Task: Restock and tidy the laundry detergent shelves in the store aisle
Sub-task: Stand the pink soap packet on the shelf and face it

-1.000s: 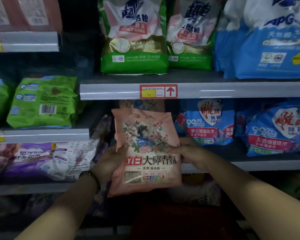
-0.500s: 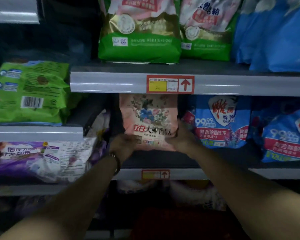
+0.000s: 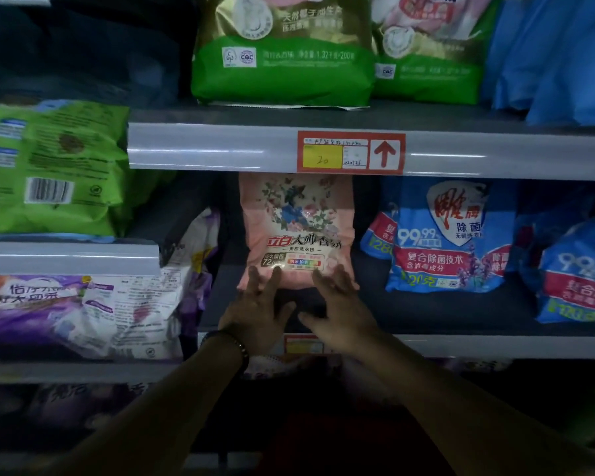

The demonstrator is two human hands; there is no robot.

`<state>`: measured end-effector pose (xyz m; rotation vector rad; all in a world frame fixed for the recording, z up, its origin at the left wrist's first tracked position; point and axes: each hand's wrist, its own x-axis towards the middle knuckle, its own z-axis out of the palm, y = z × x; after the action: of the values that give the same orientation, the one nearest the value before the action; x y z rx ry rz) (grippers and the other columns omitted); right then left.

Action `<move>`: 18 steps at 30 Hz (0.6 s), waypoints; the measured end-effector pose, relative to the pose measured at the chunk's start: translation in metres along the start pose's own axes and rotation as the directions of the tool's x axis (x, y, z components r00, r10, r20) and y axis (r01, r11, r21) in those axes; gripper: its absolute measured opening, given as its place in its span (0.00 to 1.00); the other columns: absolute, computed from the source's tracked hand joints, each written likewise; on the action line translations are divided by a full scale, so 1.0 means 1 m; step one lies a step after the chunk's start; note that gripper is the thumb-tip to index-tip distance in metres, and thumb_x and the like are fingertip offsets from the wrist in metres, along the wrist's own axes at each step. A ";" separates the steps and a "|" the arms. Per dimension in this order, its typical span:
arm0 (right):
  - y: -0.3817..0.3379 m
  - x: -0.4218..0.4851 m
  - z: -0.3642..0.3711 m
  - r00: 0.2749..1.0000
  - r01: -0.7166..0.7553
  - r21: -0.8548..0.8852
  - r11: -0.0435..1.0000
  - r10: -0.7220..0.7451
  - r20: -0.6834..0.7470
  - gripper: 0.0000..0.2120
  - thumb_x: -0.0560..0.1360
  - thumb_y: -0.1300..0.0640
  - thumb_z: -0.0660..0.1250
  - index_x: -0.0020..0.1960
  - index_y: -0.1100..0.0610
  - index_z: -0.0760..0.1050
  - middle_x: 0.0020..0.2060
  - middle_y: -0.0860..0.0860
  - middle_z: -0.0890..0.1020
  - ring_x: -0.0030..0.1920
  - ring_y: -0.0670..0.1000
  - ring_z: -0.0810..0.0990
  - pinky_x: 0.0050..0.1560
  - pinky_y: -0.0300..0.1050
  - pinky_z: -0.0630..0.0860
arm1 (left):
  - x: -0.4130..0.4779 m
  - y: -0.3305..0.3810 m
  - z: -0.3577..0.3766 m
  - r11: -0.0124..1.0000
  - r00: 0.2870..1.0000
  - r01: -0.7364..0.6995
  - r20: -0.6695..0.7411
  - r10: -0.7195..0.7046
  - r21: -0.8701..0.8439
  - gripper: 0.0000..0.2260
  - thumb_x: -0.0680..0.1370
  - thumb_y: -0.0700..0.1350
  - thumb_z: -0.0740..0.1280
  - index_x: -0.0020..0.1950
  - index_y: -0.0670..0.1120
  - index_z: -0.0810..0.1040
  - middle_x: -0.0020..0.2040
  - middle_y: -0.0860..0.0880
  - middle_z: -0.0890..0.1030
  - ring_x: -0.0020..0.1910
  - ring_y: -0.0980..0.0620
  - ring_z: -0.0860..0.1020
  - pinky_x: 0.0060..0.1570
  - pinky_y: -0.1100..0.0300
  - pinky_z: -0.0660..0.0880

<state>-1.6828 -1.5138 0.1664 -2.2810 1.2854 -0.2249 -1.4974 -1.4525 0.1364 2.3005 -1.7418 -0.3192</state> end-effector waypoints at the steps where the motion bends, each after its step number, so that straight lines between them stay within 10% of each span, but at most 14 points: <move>1: 0.000 0.006 -0.004 0.999 0.010 -0.034 0.999 -0.009 0.037 0.46 0.79 0.37 0.67 0.86 0.44 0.43 0.84 0.52 0.35 0.84 0.55 0.35 0.84 0.54 0.46 | 0.006 0.000 -0.002 0.999 1.000 0.013 0.021 -0.014 0.050 0.41 0.75 0.71 0.47 0.85 0.57 0.43 0.85 0.39 0.43 0.78 0.28 0.62 0.75 0.40 0.65; 8: 0.007 0.067 -0.003 0.990 0.026 -0.282 0.959 0.014 0.138 0.45 0.79 0.27 0.54 0.84 0.43 0.32 0.80 0.55 0.25 0.82 0.57 0.28 0.82 0.63 0.38 | 0.053 0.001 -0.007 0.970 0.992 0.053 0.101 -0.079 0.237 0.36 0.83 0.68 0.47 0.85 0.53 0.38 0.84 0.37 0.38 0.84 0.34 0.51 0.80 0.38 0.43; 18: -0.003 0.085 -0.010 0.959 -0.038 -0.377 0.926 0.139 0.245 0.54 0.73 0.24 0.61 0.85 0.44 0.34 0.80 0.56 0.26 0.83 0.58 0.29 0.81 0.69 0.40 | 0.078 0.034 -0.015 0.916 0.925 0.262 0.193 -0.328 0.304 0.40 0.82 0.68 0.55 0.85 0.55 0.37 0.85 0.41 0.37 0.82 0.30 0.51 0.77 0.32 0.56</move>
<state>-1.6386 -1.5874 0.1673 -2.4415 1.3718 0.3807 -1.5028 -1.5359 0.1589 2.8444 -1.6198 -0.4545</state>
